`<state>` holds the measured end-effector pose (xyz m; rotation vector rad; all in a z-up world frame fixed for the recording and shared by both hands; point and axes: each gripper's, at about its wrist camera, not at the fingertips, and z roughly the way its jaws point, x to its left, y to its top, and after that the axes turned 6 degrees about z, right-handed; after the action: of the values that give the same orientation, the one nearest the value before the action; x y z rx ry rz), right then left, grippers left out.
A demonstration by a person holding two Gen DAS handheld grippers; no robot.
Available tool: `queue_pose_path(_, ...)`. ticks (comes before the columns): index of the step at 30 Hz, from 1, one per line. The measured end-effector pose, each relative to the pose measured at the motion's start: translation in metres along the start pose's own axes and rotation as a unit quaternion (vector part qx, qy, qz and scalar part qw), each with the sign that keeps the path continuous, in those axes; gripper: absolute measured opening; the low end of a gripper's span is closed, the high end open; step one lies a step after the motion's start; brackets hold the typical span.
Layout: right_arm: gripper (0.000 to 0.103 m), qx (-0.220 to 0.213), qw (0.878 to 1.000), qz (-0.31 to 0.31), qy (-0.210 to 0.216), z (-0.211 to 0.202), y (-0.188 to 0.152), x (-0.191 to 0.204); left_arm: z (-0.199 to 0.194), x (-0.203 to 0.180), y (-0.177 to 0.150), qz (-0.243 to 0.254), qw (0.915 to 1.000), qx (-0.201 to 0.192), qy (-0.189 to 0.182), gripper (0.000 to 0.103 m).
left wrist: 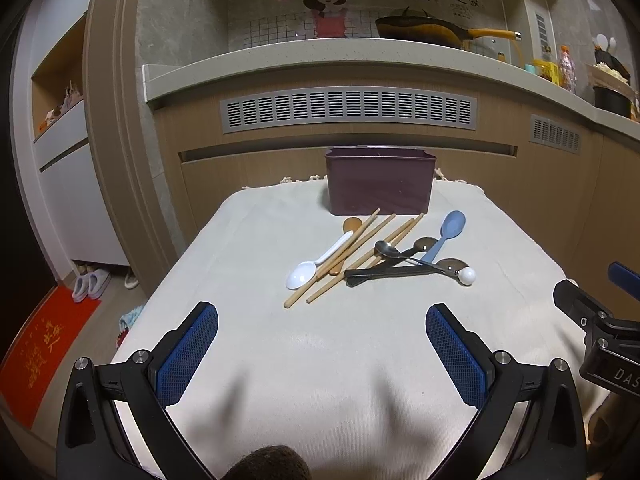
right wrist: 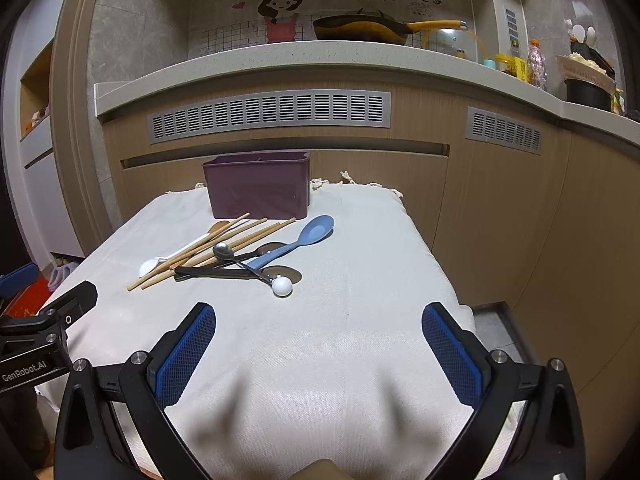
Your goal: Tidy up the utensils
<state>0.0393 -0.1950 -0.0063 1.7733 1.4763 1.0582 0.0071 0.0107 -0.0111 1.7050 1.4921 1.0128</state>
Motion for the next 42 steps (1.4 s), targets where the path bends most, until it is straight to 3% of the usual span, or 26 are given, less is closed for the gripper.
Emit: queue_pose_path(42,0.103,0.009,1.0,0.004,0.001,0.0032,-0.0009,-0.0019,0.0006,0.0003,0.0026,0.001,1.0,0.004,0.0,0.103)
